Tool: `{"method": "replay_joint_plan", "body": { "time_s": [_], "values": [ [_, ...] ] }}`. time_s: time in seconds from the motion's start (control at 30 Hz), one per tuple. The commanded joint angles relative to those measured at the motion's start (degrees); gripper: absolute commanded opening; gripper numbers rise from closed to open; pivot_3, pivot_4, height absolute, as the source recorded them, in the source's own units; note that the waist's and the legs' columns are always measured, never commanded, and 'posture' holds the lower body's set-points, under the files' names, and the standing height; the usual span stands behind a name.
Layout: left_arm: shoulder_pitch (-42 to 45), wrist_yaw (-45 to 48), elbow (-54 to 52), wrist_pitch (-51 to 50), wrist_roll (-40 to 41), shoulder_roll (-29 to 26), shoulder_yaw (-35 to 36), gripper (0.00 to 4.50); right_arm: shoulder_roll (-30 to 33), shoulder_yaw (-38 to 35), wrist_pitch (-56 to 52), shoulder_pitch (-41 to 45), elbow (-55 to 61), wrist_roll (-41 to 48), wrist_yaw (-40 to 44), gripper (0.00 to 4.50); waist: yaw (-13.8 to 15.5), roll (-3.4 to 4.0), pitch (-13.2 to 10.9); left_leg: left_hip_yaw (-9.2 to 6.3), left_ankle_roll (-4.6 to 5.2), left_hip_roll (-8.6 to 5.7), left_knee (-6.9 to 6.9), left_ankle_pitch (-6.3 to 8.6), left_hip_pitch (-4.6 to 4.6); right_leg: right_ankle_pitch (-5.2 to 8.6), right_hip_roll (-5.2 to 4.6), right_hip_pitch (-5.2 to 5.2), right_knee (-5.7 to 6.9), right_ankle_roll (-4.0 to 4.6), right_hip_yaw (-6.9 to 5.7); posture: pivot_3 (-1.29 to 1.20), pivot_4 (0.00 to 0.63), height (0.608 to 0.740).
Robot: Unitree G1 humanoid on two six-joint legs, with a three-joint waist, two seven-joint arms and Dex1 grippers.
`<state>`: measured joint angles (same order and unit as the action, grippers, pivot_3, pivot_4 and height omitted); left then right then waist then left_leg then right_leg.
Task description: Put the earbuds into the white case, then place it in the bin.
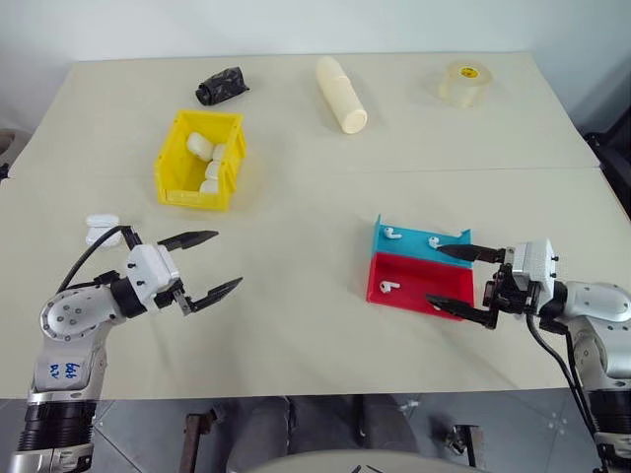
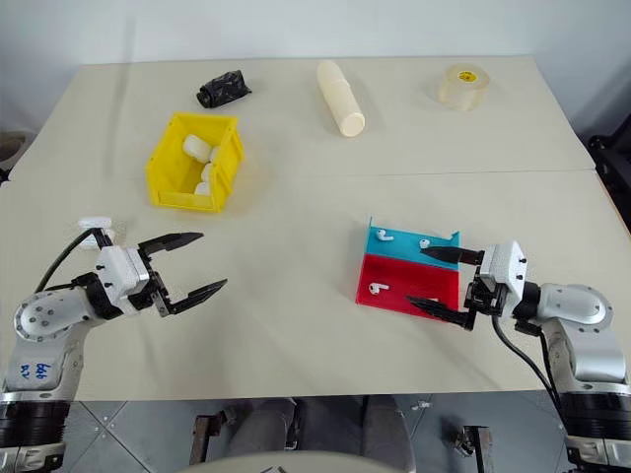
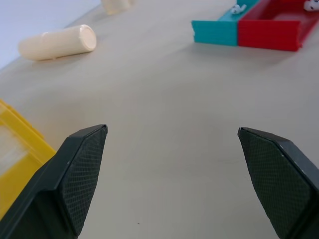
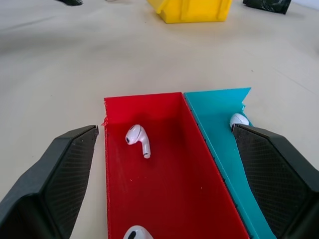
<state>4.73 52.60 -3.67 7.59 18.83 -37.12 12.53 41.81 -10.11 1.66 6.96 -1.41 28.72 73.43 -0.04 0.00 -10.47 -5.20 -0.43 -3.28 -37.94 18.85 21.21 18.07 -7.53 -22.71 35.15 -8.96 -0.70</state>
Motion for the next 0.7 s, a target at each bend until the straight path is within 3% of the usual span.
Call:
{"method": "replay_joint_plan", "body": {
  "time_s": [0.03,0.27,0.47,0.7],
  "values": [
    [-1.5,-2.5,-2.5,-0.3,0.7,0.2,2.2,4.48,-0.5,-0.5,2.0,0.0,0.7,0.3,0.6,4.5,0.0,0.0,0.0,0.0,0.0,0.0,0.0,0.0,0.0,0.0,0.0,0.0,0.0,0.0,0.0,0.0,0.15,0.74],
    [-10.2,-17.3,-8.6,-9.4,3.6,5.1,13.1,4.48,-4.4,2.5,1.0,3.7,3.1,1.6,0.2,4.5,-0.1,0.0,0.0,-0.01,-0.01,0.04,0.0,0.0,-0.01,0.0,0.02,0.0,0.01,0.0,0.02,0.0,0.15,0.74],
    [-20.4,-37.8,-18.2,-20.7,1.4,15.2,22.9,4.48,-9.4,6.3,2.3,7.9,5.6,0.6,-1.6,4.5,0.2,-0.02,0.0,-0.02,-0.02,0.0,-0.02,0.02,0.0,-0.01,0.0,0.01,-0.03,-0.01,0.04,0.0,0.15,0.74],
    [-23.8,-48.6,-24.1,-30.7,4.7,22.4,26.9,4.48,-11.9,8.3,4.1,10.9,5.8,-0.3,-1.9,4.5,1.6,-0.06,0.0,-0.11,-0.03,-0.01,-0.1,0.02,-0.01,-0.01,0.0,0.07,0.0,-0.01,-0.03,0.0,0.15,0.74]
  ]
}}
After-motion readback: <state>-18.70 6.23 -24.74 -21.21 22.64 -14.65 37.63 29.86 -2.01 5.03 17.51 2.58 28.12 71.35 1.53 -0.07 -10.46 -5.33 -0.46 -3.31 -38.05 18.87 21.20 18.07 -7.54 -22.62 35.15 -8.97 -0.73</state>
